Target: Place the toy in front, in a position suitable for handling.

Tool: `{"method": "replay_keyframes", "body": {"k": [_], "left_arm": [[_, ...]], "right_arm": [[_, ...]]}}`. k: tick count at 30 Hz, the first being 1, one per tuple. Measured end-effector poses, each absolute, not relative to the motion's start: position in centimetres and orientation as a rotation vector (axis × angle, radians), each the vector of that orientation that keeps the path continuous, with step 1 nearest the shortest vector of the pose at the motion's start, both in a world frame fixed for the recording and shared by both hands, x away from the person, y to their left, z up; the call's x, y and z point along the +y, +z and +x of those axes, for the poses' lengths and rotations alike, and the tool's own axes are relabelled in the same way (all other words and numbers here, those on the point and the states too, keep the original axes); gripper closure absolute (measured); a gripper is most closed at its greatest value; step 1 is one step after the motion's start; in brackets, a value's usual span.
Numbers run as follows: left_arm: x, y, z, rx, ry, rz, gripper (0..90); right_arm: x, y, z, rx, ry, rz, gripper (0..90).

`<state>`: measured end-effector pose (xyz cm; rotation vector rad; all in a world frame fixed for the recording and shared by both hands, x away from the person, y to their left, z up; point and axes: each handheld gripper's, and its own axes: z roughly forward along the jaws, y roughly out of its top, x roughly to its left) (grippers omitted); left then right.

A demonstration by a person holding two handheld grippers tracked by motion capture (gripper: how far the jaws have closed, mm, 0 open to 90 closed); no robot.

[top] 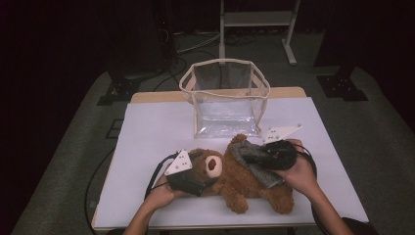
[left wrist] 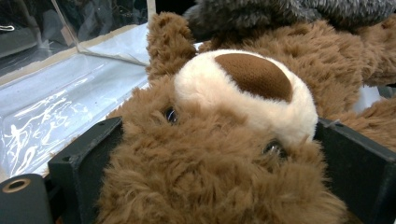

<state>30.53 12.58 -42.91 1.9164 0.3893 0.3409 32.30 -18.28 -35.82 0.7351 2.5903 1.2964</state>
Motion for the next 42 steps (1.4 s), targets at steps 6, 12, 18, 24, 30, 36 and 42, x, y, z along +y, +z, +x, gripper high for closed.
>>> {"method": "replay_keyframes", "body": {"k": [6,12,18,24,30,36,42], "left_arm": [[12.8,-42.9,30.7,0.379,0.335,1.909,5.9],[12.9,-42.8,30.7,0.367,0.336,1.915,3.5],[12.9,-42.8,30.6,0.371,0.336,1.915,2.8],[12.9,-42.7,30.7,0.376,0.339,1.905,2.5],[13.0,-42.6,30.7,0.375,0.334,1.909,2.6],[12.9,-42.6,30.5,0.36,0.331,1.923,4.8],[12.5,-42.3,30.3,0.325,0.352,1.962,5.6]], "right_arm": [[-19.7,-36.4,33.3,2.566,1.271,0.807,72.8],[-22.3,-37.2,33.4,2.514,1.274,0.937,72.7],[-20.2,-35.8,32.0,2.53,1.33,0.792,72.7],[-19.9,-36.4,32.5,2.543,1.336,0.827,72.8],[-17.3,-35.5,32.0,2.587,1.314,0.684,72.7],[-18.9,-36.5,33.0,2.576,1.305,0.771,72.8],[-20.5,-36.4,33.2,2.537,1.277,0.846,72.8]]}}
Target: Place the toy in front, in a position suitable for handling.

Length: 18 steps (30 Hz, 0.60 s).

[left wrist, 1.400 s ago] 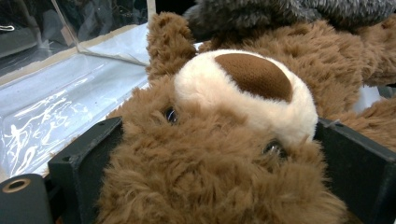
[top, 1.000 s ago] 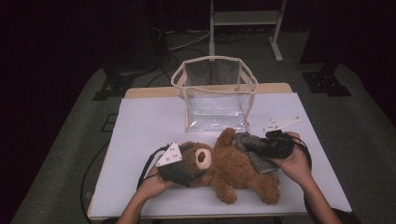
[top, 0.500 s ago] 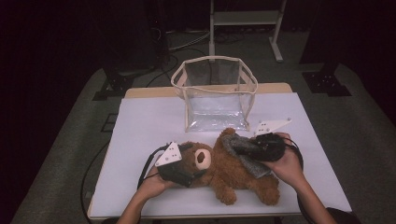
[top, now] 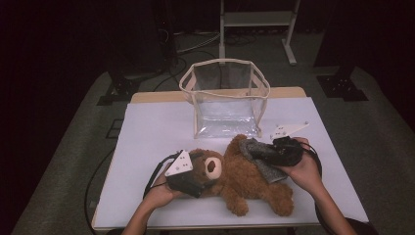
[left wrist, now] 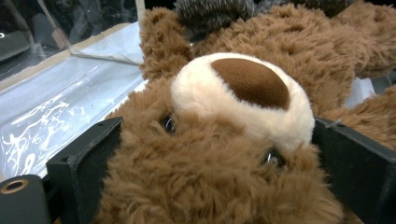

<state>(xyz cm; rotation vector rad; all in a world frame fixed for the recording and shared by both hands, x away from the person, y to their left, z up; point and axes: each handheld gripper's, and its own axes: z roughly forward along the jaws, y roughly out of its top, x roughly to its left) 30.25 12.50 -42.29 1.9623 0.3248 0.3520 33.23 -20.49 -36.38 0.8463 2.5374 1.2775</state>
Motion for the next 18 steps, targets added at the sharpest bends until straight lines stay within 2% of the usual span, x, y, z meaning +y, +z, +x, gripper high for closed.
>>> {"method": "replay_keyframes", "body": {"k": [6,10,14,18], "left_arm": [[12.3,-42.3,30.0,0.282,0.376,1.973,8.3],[12.3,-42.3,29.8,0.265,0.387,1.982,8.3],[12.4,-42.2,29.9,0.271,0.378,1.983,8.2],[12.4,-42.2,29.9,0.264,0.374,1.99,8.2]], "right_arm": [[-16.3,-35.0,33.6,2.611,1.267,0.681,72.8],[-13.9,-36.0,35.2,2.694,1.178,0.664,72.8],[-15.2,-36.9,36.7,2.682,1.172,0.752,72.8],[-18.8,-37.5,36.6,2.625,1.183,0.865,72.8]]}}
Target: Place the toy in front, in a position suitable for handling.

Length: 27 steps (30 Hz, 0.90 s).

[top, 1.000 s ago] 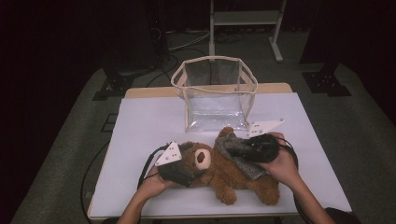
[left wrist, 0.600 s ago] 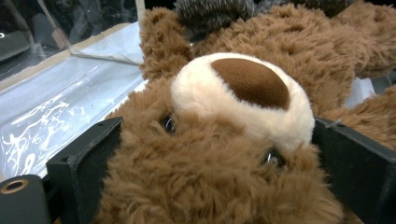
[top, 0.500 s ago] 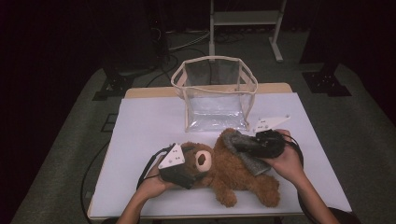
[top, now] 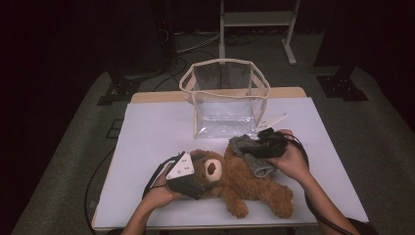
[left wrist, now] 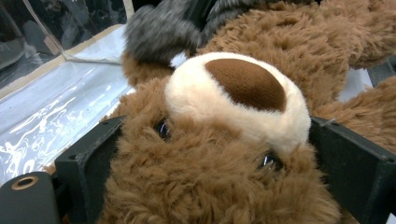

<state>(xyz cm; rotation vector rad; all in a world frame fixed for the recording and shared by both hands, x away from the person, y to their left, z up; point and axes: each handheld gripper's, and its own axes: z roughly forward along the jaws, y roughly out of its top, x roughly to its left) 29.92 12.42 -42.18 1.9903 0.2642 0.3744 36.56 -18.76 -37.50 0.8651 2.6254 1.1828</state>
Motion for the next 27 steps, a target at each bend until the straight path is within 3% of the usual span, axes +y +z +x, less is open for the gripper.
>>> {"method": "replay_keyframes", "body": {"k": [4,11,27], "left_arm": [[12.4,-42.1,29.9,0.261,0.376,1.993,8.2],[12.6,-41.9,30.0,0.259,0.371,1.996,8.2],[16.3,-41.6,30.4,0.323,0.301,1.983,8.1]], "right_arm": [[-21.6,-37.2,34.5,2.569,1.259,0.917,73.2],[-22.2,-36.4,30.0,2.562,1.369,0.816,73.2],[-24.3,-38.6,30.5,2.541,1.406,0.92,73.1]]}}
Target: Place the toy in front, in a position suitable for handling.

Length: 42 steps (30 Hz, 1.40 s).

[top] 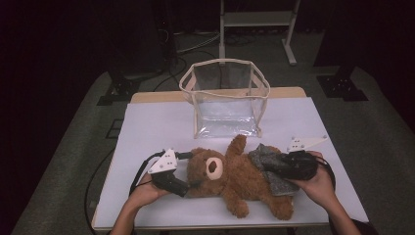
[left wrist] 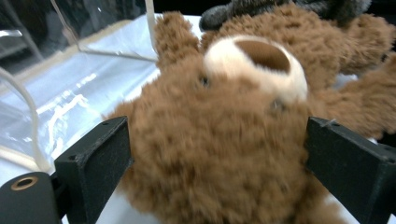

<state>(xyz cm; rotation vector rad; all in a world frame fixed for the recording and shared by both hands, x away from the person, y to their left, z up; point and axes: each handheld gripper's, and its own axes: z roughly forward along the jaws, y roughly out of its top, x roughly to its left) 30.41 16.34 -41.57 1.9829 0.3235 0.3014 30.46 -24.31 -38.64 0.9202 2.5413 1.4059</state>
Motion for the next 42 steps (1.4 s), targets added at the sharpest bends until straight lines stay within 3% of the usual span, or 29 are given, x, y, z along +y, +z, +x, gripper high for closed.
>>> {"method": "replay_keyframes", "body": {"k": [3,8,22,29,36,42], "left_arm": [[15.7,-42.2,30.5,0.295,0.26,2.008,16.2],[14.4,-42.5,30.9,0.351,0.224,1.974,16.1],[9.3,-41.9,31.6,0.325,0.299,2.021,15.3],[9.9,-41.6,31.9,0.309,0.311,2.057,14.0],[11.2,-40.4,32.7,0.314,0.321,2.027,13.3],[10.6,-41.1,32.7,0.275,0.252,2.073,19.2]], "right_arm": [[-24.6,-38.7,30.5,2.54,1.403,0.93,73.1],[-24.9,-38.7,30.7,2.527,1.381,0.94,72.6],[-25.2,-37.4,31.4,2.472,1.359,0.962,74.9],[-22.8,-36.0,28.8,2.513,1.387,0.818,74.8],[-25.7,-37.5,25.0,2.48,1.32,0.933,75.1],[-26.7,-39.7,23.7,2.474,1.322,1.022,75.4]]}}
